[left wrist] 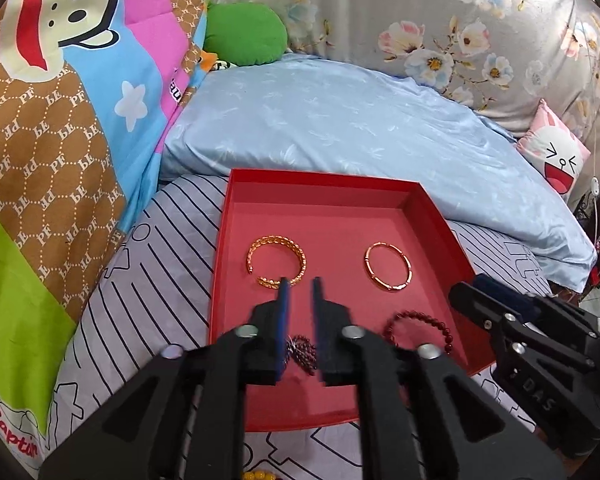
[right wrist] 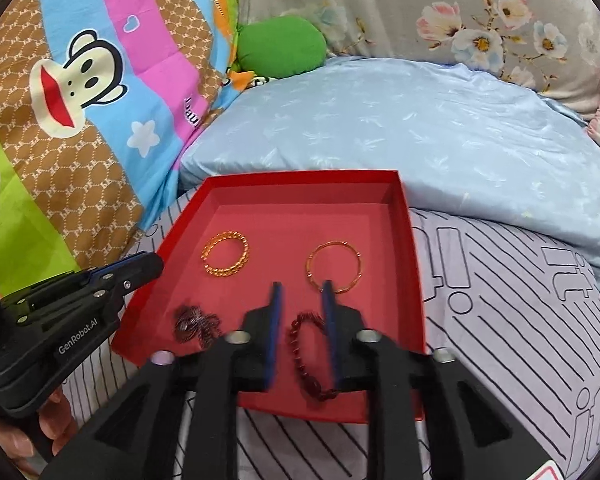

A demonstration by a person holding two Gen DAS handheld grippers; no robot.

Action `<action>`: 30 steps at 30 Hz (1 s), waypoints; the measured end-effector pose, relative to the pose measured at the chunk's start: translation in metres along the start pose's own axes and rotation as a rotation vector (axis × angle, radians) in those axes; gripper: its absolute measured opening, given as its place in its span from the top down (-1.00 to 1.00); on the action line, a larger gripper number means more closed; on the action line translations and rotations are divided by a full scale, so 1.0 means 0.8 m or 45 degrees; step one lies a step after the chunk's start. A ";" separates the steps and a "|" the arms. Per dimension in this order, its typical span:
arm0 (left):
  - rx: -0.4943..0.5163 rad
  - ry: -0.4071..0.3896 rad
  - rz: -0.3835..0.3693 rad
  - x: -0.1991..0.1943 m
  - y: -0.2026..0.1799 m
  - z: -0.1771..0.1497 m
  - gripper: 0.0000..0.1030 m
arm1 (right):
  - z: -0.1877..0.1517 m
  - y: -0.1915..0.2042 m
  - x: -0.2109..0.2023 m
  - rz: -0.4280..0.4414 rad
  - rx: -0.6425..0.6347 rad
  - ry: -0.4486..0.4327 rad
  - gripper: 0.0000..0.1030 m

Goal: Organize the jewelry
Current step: 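Carry both bead bracelets into the red tray and open both tools, then withdraw both tools and move the right tool toward the yellow charm bracelet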

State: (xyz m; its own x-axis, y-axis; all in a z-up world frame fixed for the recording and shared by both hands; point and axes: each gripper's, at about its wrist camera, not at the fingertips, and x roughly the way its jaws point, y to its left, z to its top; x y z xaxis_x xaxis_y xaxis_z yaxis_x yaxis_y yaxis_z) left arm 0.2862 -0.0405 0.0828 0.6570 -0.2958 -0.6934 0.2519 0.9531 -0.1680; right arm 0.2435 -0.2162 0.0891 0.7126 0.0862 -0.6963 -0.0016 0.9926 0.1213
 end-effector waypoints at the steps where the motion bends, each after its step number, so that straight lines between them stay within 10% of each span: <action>1: -0.013 -0.013 0.020 -0.002 0.001 0.000 0.11 | 0.000 -0.001 -0.006 -0.013 0.002 -0.022 0.01; 30: -0.034 -0.015 0.133 -0.079 0.027 -0.077 0.01 | -0.086 -0.001 -0.084 -0.080 0.023 -0.013 -0.05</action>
State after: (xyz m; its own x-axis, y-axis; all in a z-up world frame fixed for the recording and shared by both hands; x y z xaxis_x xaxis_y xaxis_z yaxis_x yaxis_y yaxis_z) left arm 0.2064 0.0026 0.0798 0.6870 -0.1953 -0.6999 0.1628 0.9801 -0.1137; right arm 0.1473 -0.2169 0.0875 0.7178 0.0226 -0.6959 0.0559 0.9944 0.0899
